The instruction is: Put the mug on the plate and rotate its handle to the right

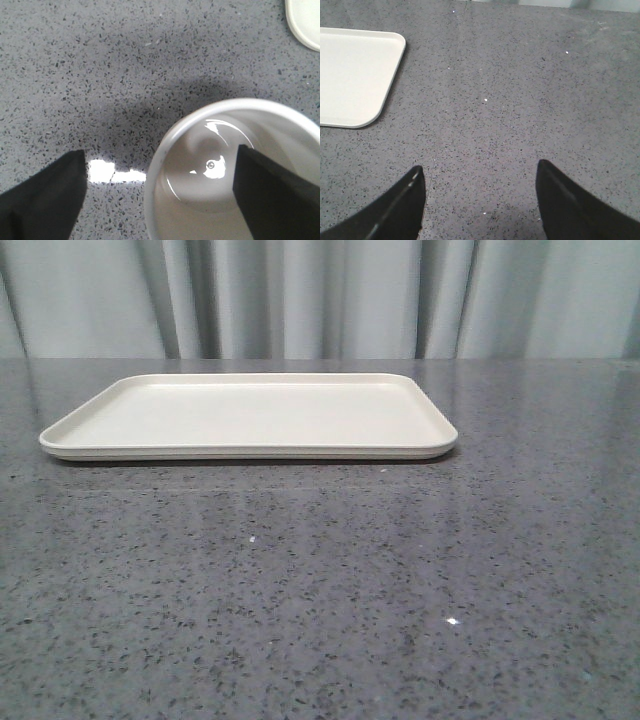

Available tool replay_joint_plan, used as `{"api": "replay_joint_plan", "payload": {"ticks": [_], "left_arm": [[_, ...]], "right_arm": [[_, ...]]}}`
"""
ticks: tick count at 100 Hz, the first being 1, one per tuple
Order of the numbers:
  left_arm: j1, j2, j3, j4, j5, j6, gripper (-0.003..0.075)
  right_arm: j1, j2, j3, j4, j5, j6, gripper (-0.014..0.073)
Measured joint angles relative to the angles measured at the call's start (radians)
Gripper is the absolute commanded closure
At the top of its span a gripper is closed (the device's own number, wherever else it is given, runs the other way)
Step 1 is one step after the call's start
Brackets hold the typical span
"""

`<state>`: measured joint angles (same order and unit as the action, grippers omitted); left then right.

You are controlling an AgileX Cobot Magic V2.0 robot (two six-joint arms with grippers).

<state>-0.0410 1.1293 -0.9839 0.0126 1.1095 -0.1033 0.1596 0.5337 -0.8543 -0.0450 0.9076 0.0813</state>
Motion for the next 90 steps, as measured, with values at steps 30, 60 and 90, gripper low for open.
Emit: {"api": "replay_joint_plan", "payload": {"ticks": [30,60,90], "left_arm": [[0.000,0.026,0.000,0.002,-0.004,0.000,0.0714],[0.000,0.026,-0.008,-0.029,-0.006,0.000,0.0741],[-0.016,0.028,-0.125,-0.197,0.018,0.015,0.0741]], "right_arm": [[0.000,0.000,0.000,0.000,0.000,0.000,0.0109],[0.000,0.000,0.000,0.000,-0.020,0.002,0.0109],[0.000,0.000,0.000,0.000,-0.027,0.002,0.0109]]}}
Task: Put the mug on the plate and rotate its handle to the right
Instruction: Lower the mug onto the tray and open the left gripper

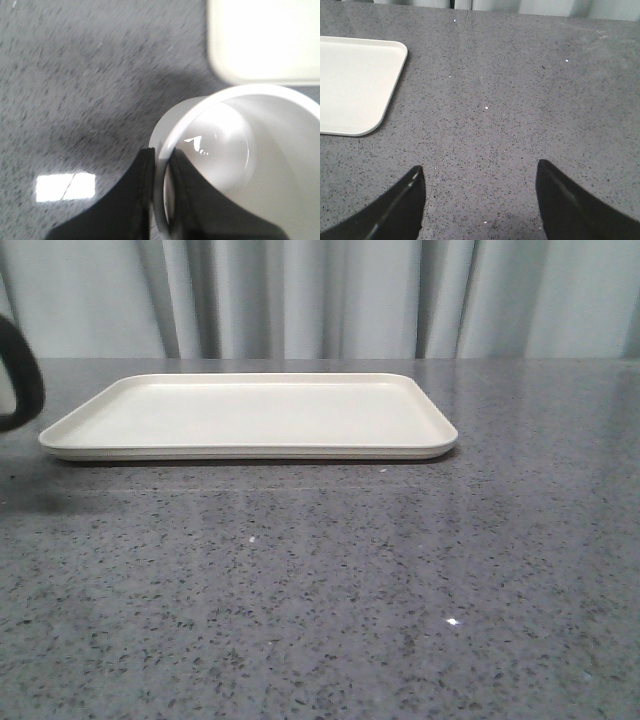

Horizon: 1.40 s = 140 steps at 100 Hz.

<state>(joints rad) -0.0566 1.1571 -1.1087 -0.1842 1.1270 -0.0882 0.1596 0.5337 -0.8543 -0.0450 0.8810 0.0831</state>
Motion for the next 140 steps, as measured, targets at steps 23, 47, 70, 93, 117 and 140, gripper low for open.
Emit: {"api": "replay_joint_plan", "payload": {"ticks": [23,47,70,93,117,140], "left_arm": [[-0.124,0.085,-0.180,-0.017,0.004,0.002,0.0741],[-0.238,0.323,-0.405,-0.021,0.000,0.007,0.0741],[-0.286,0.533,-0.603,-0.017,0.032,0.053,0.0741],[-0.299,0.656,-0.708,-0.011,0.062,0.066,0.0741],[-0.303,0.703,-0.717,-0.005,0.074,0.088,0.0741],[-0.313,0.707,-0.718,0.001,0.072,0.088,0.0741]], "right_arm": [[0.000,0.000,0.000,0.000,-0.002,-0.002,0.0109],[0.000,0.000,0.000,0.000,-0.002,-0.002,0.0109],[0.000,0.000,0.000,0.000,-0.006,-0.002,0.0109],[0.000,0.000,0.000,0.000,-0.008,0.000,0.0109],[0.000,0.000,0.000,0.000,-0.008,0.000,0.0109],[0.000,0.000,0.000,0.002,-0.008,0.000,0.0109]]}}
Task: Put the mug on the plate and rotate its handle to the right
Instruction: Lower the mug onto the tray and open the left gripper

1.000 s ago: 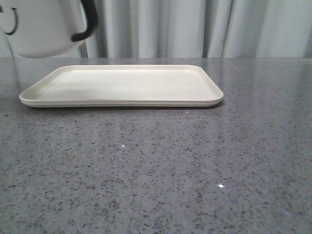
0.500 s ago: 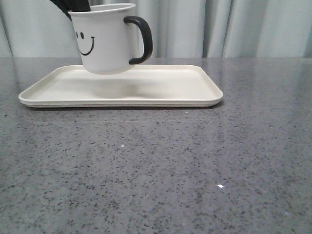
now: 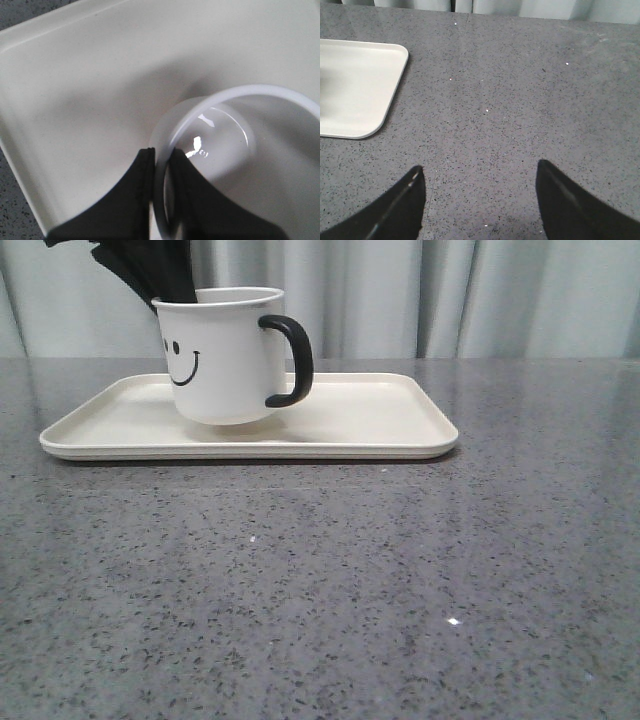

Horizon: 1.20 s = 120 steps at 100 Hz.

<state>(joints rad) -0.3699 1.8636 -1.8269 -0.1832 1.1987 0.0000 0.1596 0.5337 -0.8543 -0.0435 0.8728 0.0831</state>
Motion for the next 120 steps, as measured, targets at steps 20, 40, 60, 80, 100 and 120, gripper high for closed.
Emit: {"api": "replay_joint_plan", "payload": {"ticks": [20,40,60,80,100,120], "left_arm": [[-0.021,0.026,0.000,0.001,-0.011,0.000,0.0741],[-0.031,0.034,0.000,0.001,-0.015,0.000,0.0741],[-0.030,0.038,-0.001,0.001,-0.017,0.000,0.0741],[-0.030,0.038,-0.002,0.001,-0.018,0.000,0.0739],[-0.030,0.038,-0.002,0.001,-0.019,0.025,0.0716],[-0.030,0.038,-0.003,0.001,-0.019,0.045,0.0507]], "right_arm": [[0.000,0.000,0.000,0.000,0.000,0.000,0.0109],[0.000,0.000,0.000,0.000,0.000,0.000,0.0109],[0.000,0.000,0.000,0.000,0.000,0.000,0.0109],[0.000,0.000,0.000,0.000,0.000,0.000,0.0109],[0.000,0.000,0.000,0.000,0.000,0.000,0.0109],[0.000,0.000,0.000,0.000,0.000,0.000,0.0109]]}}
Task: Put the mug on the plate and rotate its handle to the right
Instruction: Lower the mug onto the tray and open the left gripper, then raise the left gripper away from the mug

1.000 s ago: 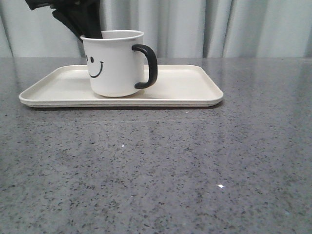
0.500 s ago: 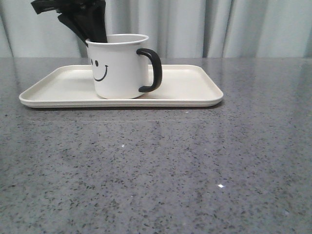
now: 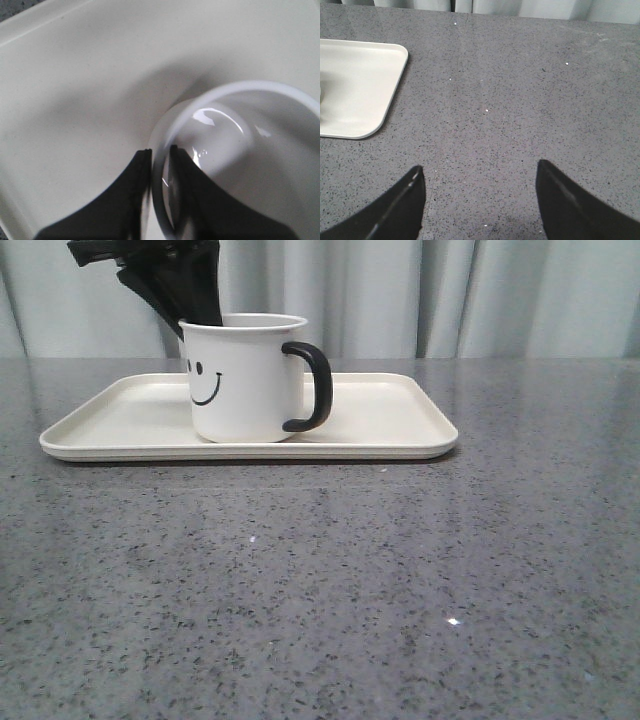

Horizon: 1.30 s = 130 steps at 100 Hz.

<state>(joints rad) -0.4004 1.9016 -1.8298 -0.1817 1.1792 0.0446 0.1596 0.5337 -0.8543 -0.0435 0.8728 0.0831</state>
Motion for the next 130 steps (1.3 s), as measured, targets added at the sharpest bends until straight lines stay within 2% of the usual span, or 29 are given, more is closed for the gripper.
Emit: {"api": "replay_joint_plan", "payload": {"ticks": [14,24,53,94,113,130], "left_arm": [[0.000,0.000,-0.002,0.000,0.002,0.004,0.0338],[0.000,0.000,-0.004,0.000,0.004,0.005,0.0275],[0.000,-0.017,-0.004,-0.002,-0.044,0.005,0.0274],[0.017,-0.244,0.013,0.024,-0.063,0.005,0.0279],[0.081,-0.358,0.161,0.044,-0.109,0.005,0.0279],[0.150,-0.500,0.396,0.047,-0.185,-0.012,0.0279]], "right_arm": [[0.000,0.000,0.000,0.000,0.000,-0.002,0.0109],[0.000,0.000,0.000,0.000,0.000,-0.002,0.0109],[0.000,0.000,0.000,0.000,0.000,-0.002,0.0109],[0.000,0.000,0.000,0.000,0.000,0.000,0.0109],[0.000,0.000,0.000,0.000,0.000,0.000,0.0109],[0.000,0.000,0.000,0.000,-0.002,0.000,0.0109]]}}
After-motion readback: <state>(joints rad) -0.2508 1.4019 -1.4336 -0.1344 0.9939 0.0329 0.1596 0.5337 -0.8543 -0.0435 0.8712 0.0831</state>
